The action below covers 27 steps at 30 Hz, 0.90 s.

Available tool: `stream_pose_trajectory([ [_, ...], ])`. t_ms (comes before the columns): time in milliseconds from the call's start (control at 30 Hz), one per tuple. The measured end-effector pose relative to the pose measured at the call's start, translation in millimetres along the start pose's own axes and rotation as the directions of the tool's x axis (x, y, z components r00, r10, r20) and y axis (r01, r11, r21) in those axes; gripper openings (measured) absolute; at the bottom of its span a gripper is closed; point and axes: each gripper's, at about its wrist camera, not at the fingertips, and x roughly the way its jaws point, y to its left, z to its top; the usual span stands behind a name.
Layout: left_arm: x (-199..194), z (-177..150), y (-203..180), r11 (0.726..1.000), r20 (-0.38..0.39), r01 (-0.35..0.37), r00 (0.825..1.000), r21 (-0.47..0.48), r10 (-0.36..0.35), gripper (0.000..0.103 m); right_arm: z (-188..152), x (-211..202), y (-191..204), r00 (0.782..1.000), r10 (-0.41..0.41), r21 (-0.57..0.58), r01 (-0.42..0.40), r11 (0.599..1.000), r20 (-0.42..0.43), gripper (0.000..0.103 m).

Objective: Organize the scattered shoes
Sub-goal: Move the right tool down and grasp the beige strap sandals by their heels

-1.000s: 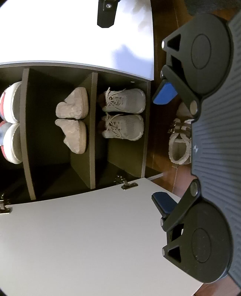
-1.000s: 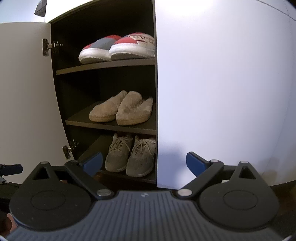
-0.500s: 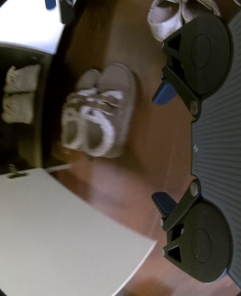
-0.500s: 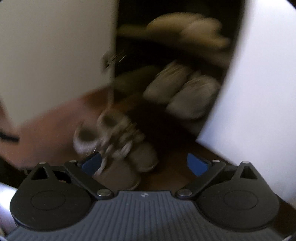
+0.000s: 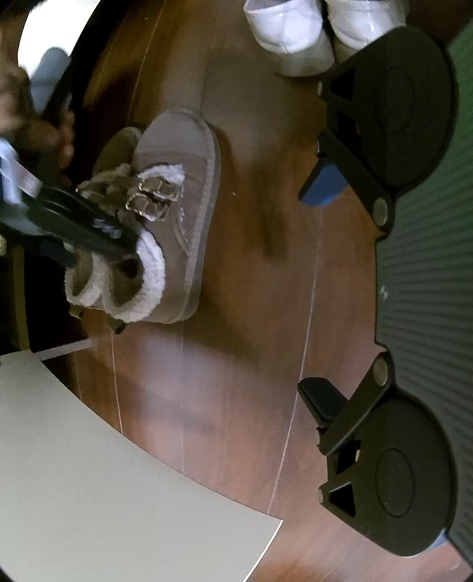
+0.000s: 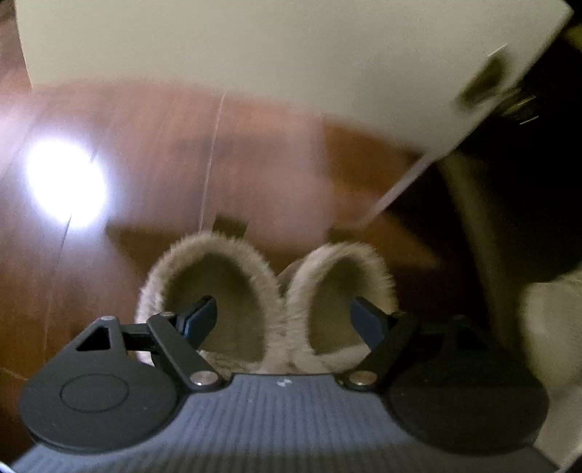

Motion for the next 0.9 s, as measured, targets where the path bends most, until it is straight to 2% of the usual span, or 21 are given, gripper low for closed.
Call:
stream_pose_trajectory([
  [33,1,-1,4,1.0,-0.004,-0.006,1.0,-0.006,0.006,0.102,2,5,-6,1.0,0.029,0.047,-0.028,0.998,-0.01,0.026],
  [100,7,-2,12,0.999,-0.025,-0.006,1.0,-0.036,0.006,0.102,6,15,-20,0.997,0.08,0.162,-0.076,0.984,-0.019,0.016],
  [167,12,-4,15,0.998,-0.042,-0.004,0.999,-0.058,0.002,0.102,6,17,-45,0.996,0.084,0.374,-0.08,0.924,0.007,0.014],
  [200,14,-5,16,0.997,-0.054,-0.003,0.999,-0.071,-0.001,0.102,5,17,-55,0.998,0.06,0.456,-0.058,0.888,0.012,0.014],
  [267,17,-6,18,0.996,-0.083,-0.004,0.997,-0.09,-0.004,0.102,6,20,-84,0.999,-0.048,0.688,0.031,0.725,0.004,0.014],
  [300,17,-7,17,0.996,-0.092,-0.009,0.996,-0.09,0.0,0.102,7,21,-93,0.996,-0.085,0.74,0.062,0.67,-0.006,0.014],
  [367,17,-7,15,0.995,-0.094,-0.015,0.996,-0.094,0.006,0.102,6,25,-111,0.981,-0.187,0.849,0.14,0.51,-0.049,0.015],
  [433,14,-4,9,0.995,-0.103,-0.036,0.994,-0.088,0.027,0.102,5,32,-117,0.974,-0.215,0.868,0.163,0.468,-0.067,0.016],
  [467,13,-2,7,0.995,-0.107,-0.045,0.994,-0.084,0.036,0.102,5,35,-118,0.973,-0.22,0.865,0.171,0.472,-0.073,0.018],
  [533,7,7,-2,0.994,-0.12,-0.087,0.99,-0.061,0.079,0.102,3,25,-115,0.967,-0.246,0.846,0.183,0.501,-0.063,0.043],
  [567,6,10,-4,0.994,-0.119,-0.098,0.989,-0.052,0.091,0.102,2,15,-112,0.964,-0.263,0.834,0.185,0.52,-0.05,0.067],
  [600,1,16,-8,0.993,-0.115,-0.116,0.987,-0.036,0.111,0.102,-3,0,-107,0.96,-0.279,0.821,0.174,0.543,-0.019,0.078],
  [700,-26,44,-22,0.983,-0.065,-0.182,0.981,0.014,0.182,0.102,-43,-77,-76,0.939,-0.316,0.742,0.114,0.66,0.136,0.082],
  [800,-40,62,-34,0.977,-0.015,-0.208,0.978,0.035,0.209,0.102,-102,-112,-59,0.97,-0.21,0.706,0.063,0.706,0.123,0.083],
  [867,-40,86,-42,0.985,-0.017,-0.172,0.985,0.005,0.172,0.102,-139,-117,-43,0.986,-0.145,0.689,0.045,0.723,0.087,0.083],
  [900,-36,93,-46,0.989,-0.019,-0.144,0.989,-0.015,0.144,0.102,-145,-114,-40,0.989,-0.13,0.68,0.046,0.732,0.073,0.083],
])
